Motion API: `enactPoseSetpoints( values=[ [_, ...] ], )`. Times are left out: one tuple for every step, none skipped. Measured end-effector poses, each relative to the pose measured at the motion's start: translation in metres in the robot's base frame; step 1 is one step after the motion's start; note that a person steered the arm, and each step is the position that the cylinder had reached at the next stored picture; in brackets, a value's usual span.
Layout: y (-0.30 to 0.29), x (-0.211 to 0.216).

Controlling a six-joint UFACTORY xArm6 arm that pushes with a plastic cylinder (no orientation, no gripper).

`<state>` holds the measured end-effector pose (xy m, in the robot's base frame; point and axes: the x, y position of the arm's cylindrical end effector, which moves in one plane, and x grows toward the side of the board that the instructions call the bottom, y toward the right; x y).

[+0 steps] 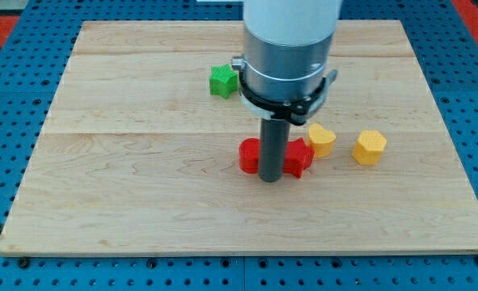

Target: Push the red star slightly up

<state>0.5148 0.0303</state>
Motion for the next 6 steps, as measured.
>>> enactPoseSetpoints(
  values=[
    [-0.005, 0.009],
    [0.058, 0.027],
    [0.074, 0.019],
    [0.067, 0.004],
    [0.049, 0.004],
    [0.028, -0.009]
  ],
)
